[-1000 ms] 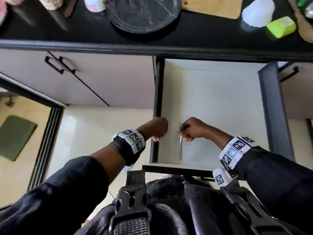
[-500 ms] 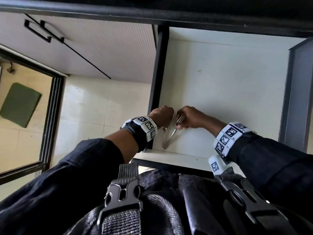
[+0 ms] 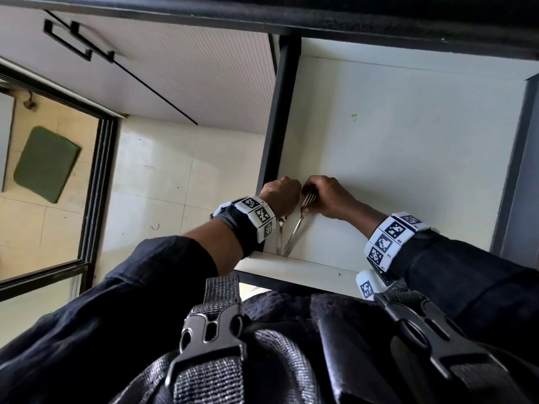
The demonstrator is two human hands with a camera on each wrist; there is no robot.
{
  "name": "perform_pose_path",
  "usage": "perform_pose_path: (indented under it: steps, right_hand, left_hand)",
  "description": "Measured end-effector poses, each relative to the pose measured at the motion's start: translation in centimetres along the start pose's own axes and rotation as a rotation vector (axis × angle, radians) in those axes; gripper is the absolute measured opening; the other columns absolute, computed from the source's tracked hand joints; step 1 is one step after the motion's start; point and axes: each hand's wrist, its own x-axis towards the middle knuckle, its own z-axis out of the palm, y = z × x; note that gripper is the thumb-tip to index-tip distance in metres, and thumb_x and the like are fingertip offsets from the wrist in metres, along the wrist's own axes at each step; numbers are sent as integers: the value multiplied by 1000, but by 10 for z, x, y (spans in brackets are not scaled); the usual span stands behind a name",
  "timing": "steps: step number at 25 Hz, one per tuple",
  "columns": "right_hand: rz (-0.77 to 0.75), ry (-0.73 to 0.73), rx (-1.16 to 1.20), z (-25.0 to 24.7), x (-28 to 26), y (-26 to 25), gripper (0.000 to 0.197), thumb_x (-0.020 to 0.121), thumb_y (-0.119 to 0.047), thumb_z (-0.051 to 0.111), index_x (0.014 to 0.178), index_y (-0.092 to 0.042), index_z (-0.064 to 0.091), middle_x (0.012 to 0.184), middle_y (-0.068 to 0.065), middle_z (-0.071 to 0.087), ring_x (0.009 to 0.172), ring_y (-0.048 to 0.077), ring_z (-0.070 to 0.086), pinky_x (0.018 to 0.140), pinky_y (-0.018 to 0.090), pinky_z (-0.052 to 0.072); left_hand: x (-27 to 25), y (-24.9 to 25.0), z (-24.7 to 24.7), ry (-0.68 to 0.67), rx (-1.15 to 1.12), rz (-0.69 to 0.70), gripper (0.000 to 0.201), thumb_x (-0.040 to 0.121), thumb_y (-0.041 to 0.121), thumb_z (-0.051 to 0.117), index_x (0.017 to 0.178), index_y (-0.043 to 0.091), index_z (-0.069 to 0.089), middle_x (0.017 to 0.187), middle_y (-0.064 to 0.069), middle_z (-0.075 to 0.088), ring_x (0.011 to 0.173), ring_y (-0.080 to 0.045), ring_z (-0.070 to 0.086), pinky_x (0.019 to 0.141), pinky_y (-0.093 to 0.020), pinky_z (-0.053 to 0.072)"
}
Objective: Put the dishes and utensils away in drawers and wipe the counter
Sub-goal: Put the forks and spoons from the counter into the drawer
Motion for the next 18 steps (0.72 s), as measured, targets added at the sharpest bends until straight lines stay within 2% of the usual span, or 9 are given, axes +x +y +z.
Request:
perform_pose_path:
  steps: [3, 5, 8, 10, 13, 15, 18]
  right_hand:
    - [-3, 24, -15, -2, 4, -2, 31, 60, -10, 87, 81, -15, 65, 80, 3, 68, 77, 21, 63, 63, 23, 41]
    - [1, -8, -44, -3, 7, -1, 29, 61, -10, 87, 80, -15, 66, 77, 1, 67, 76, 18, 63, 63, 21, 40]
    - [2, -22, -76, 3, 9, 3, 31, 63, -13, 87, 86, -15, 68, 81, -1, 68, 82, 19, 66, 67, 23, 44]
    - [-34, 50, -107, 8, 7, 4, 35, 63, -18, 87, 92, -15, 68, 93, 3, 66, 89, 24, 65, 73, 27, 49]
    - [-83, 184, -160, 11, 1, -1, 59, 62, -19, 88, 115, -12, 63, 114, 7, 51, 99, 27, 59, 82, 30, 47]
    - [-68, 169, -156, 6, -1, -5, 75, 59, -20, 91, 125, -13, 57, 120, 8, 48, 107, 26, 56, 88, 32, 46]
    - [-40, 124, -172, -4, -3, -10, 75, 57, -25, 94, 122, -17, 59, 120, 6, 49, 109, 20, 54, 92, 33, 47]
  left_hand:
    - [-2, -2, -1, -14, 9, 0, 29, 92, 1, 48, 119, 3, 59, 120, -15, 63, 106, -35, 65, 70, -37, 48]
    - [-2, -2, 0, -15, 14, 6, 28, 93, 1, 47, 118, 2, 59, 119, -16, 63, 106, -35, 65, 71, -37, 48]
    - [-1, -4, 1, -4, -2, 20, 28, 93, 1, 47, 119, 2, 59, 120, -17, 63, 108, -35, 64, 72, -37, 49]
    - [-1, -7, 0, -1, -25, 30, 28, 93, 2, 49, 119, 2, 58, 121, -16, 62, 109, -35, 63, 76, -38, 50]
    - [-6, -11, -3, 17, -91, 23, 30, 90, 3, 56, 120, 6, 59, 122, -14, 61, 107, -33, 64, 83, -39, 54]
    - [-11, -13, -4, 56, -133, 38, 32, 88, 2, 58, 120, 8, 59, 121, -12, 61, 105, -32, 65, 85, -38, 55]
    - [-17, -21, -7, 119, -203, 71, 29, 88, 3, 57, 115, 11, 62, 119, -8, 62, 103, -29, 65, 86, -38, 56]
